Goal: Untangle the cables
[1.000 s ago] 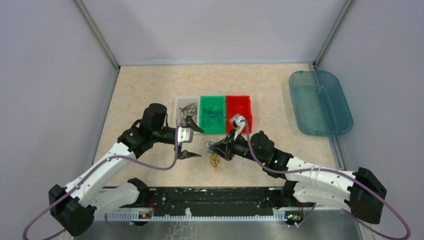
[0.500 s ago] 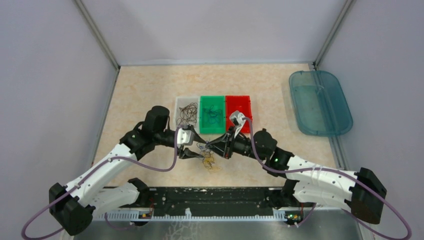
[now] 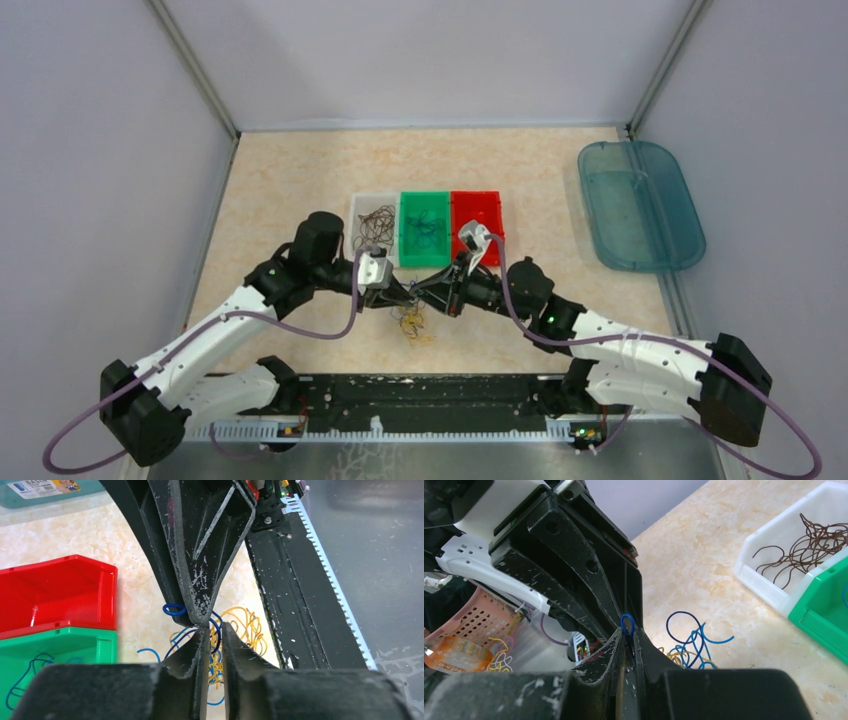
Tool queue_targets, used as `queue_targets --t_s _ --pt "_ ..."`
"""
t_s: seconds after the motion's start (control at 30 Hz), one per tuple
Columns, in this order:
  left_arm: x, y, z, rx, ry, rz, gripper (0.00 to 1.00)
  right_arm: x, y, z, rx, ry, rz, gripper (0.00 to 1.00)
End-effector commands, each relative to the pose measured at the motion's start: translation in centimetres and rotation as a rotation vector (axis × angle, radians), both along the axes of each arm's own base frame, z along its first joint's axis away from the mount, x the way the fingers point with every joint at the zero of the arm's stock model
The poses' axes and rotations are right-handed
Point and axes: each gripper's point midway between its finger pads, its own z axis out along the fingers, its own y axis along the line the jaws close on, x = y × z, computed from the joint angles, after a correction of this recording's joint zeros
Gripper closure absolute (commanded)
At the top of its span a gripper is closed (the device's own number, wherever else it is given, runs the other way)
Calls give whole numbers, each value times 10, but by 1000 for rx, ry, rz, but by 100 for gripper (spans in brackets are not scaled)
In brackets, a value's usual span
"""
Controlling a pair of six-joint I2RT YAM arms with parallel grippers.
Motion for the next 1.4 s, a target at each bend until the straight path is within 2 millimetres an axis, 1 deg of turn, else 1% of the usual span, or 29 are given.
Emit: queue_targets --t_s 0.0,0.03,0.13,0.17,0.27,0.43,0.57,0.63,0.73,0.83,1.0,1.1,1.2,1.27,1.3,1.37 --pt "9 -3 3 -5 -37 38 86 -5 5 40 110 -62 30 86" --pt "13 -3 4 -3 -47 62 91 -6 4 39 109 -60 31 85" --pt "21 0 7 -1 -98 104 97 -10 0 37 115 -60 38 78" --pt "23 1 9 -5 -112 118 99 -11 -1 34 113 -56 39 75" --pt "26 3 16 -28 -153 141 99 -15 -4 27 109 -44 49 66" --pt "24 4 24 -38 -198 121 99 -19 -11 24 123 -36 46 58" --pt "19 1 38 -59 -265 66 99 -18 -18 25 138 -52 23 50" --pt "16 -2 47 -73 -312 37 99 -13 -21 23 127 -58 -7 47" --pt "9 -7 64 -96 -336 4 99 -2 -24 22 103 -80 -71 45" --pt "4 -13 76 -103 -280 6 99 5 -23 28 102 -125 -94 45" --pt "-6 -19 85 -116 -138 11 99 22 -25 41 119 -170 -187 45" --pt "-11 -20 89 -120 -91 2 99 28 -25 42 120 -185 -221 46" --pt "-15 -21 99 -138 -65 -13 99 28 -19 34 93 -189 -209 46" --pt "-17 -23 110 -154 -53 -20 99 26 -15 23 74 -181 -190 46" --pt "-19 -23 115 -161 -37 -24 100 26 -14 16 63 -171 -192 46" --pt "-22 -24 123 -171 -14 -38 99 29 -14 8 54 -158 -210 47"
